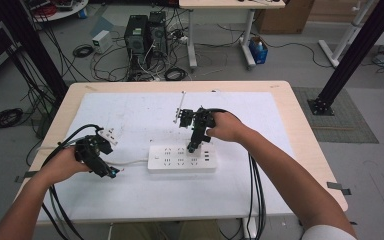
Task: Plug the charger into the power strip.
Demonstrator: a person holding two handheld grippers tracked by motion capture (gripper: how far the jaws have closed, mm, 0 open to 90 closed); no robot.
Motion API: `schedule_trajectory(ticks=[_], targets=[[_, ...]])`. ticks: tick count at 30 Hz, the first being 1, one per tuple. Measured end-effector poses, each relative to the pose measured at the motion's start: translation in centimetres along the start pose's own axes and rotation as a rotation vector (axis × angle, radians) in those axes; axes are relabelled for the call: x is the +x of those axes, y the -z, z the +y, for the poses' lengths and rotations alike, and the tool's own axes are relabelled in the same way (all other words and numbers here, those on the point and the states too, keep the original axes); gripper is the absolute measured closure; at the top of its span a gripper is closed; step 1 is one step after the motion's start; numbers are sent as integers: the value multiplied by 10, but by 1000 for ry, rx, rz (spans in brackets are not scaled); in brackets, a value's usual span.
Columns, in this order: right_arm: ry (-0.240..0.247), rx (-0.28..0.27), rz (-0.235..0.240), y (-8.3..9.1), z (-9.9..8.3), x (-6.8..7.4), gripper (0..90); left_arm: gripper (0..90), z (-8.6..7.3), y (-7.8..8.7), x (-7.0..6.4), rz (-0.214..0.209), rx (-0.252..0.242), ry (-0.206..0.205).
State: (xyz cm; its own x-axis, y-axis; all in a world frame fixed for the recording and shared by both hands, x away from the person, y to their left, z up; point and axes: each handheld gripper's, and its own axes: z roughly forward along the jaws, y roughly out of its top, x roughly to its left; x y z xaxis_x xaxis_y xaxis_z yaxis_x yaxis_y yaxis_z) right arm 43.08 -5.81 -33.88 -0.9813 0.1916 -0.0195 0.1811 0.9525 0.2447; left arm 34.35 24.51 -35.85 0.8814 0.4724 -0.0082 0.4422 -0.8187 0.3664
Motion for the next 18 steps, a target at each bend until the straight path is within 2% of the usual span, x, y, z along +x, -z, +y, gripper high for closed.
schedule_trajectory(ticks=[3,4,5,7,8,9,11,13,18], targets=[[2,-26,14,4,-1,1,184,186,0,0,0,2,-7,5],[-11,-62,14,11,-1,2,121,186,0,0,-1,6,-5,3],[-25,-103,-15,20,-4,4,120,186,0,0,-1,7,-11,7],[-31,-136,-17,29,-8,4,96,186,1,1,-1,9,-7,-3],[-37,-151,-32,33,-11,4,19,186,1,1,-1,8,0,-12],[-55,-154,-48,37,-15,4,8,186,1,1,-1,9,-6,-10],[-56,-171,-57,42,-19,4,8,186,2,1,-2,8,-9,-14],[-100,-206,-82,55,-33,3,8,186,2,0,-2,14,-11,-15],[-154,-245,-119,73,-55,8,8,186,3,1,-3,26,-17,-21]])
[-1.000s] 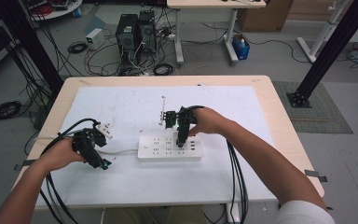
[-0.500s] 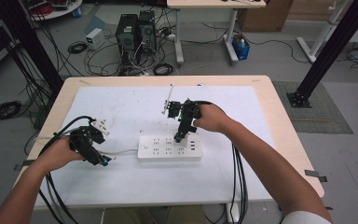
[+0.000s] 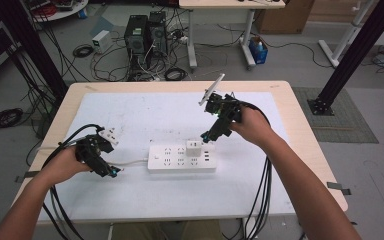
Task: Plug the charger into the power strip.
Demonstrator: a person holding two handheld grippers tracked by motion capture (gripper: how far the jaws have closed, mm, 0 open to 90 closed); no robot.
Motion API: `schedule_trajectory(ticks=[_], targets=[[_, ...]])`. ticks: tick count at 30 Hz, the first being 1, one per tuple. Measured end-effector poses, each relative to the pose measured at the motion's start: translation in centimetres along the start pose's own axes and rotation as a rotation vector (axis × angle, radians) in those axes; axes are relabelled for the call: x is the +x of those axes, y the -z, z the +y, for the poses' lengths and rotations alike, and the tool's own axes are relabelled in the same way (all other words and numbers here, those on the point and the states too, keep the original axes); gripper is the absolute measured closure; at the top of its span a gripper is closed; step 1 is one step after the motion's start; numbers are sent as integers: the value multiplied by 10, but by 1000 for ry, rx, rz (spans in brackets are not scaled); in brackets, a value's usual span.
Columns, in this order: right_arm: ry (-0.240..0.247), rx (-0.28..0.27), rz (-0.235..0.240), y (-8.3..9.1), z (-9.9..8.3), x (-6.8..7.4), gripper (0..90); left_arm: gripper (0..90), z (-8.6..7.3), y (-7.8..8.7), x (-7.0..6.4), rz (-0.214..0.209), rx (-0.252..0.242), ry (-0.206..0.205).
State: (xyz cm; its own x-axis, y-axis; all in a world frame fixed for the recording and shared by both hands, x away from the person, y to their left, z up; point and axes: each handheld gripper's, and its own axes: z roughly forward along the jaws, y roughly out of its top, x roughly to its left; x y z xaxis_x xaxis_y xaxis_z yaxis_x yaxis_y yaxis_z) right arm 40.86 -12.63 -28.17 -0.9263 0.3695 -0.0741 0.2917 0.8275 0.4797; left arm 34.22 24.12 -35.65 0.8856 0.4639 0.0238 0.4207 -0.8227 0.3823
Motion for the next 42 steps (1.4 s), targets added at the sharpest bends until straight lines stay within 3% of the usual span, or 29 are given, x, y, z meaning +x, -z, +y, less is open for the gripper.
schedule_trajectory(ticks=[5,8,12,20,27,42], targets=[[-53,-33,-26,19,-17,3,9,186,0,2,0,13,-7,23],[-65,-5,-52,26,-32,8,9,186,0,4,-1,1,9,20],[-120,1,-56,33,-52,11,9,186,0,10,-1,15,-11,17],[-173,9,-113,43,-83,18,9,186,-3,13,-2,65,-22,37],[-191,13,-107,43,-93,20,9,186,-3,14,1,94,-31,56],[-206,4,-102,35,-107,21,9,186,-2,14,2,100,-47,76]])
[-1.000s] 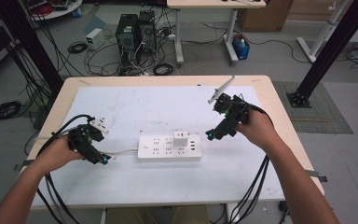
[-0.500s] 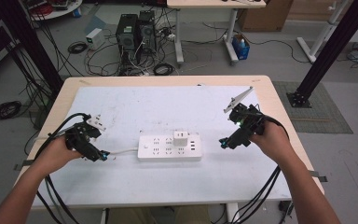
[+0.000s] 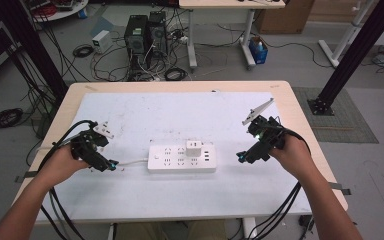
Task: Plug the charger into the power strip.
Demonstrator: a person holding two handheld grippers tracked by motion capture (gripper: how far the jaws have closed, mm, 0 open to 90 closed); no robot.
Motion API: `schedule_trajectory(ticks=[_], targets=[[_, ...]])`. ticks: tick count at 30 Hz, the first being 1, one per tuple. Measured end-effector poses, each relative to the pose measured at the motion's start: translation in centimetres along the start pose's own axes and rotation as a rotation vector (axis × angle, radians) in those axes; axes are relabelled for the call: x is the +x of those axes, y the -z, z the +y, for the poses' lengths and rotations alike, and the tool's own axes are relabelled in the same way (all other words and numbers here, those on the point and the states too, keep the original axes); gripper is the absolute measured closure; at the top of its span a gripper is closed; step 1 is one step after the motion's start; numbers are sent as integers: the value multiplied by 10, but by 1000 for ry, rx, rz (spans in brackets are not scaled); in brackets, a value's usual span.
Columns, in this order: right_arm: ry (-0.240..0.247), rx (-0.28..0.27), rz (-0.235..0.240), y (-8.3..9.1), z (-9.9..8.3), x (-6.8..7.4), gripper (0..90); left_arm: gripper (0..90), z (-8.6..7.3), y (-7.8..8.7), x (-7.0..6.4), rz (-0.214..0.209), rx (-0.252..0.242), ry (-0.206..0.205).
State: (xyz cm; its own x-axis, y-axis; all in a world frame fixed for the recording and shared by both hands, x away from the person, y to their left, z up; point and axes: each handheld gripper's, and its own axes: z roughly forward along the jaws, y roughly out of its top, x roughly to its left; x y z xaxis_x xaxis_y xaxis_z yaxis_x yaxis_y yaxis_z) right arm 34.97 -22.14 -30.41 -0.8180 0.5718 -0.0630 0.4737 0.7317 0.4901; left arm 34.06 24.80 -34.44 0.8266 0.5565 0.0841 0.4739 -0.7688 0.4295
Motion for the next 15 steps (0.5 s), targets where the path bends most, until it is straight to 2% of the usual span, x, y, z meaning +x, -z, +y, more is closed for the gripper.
schedule_trajectory(ticks=[11,14,15], targets=[[-7,-1,1,0,-3,2,9,186,-1,-1,-2,-5,1,-1],[-6,-2,0,-1,-4,3,9,186,-2,-1,-1,-5,-6,6],[-12,-3,0,-2,-5,3,9,186,-2,-2,-1,6,-12,20]])
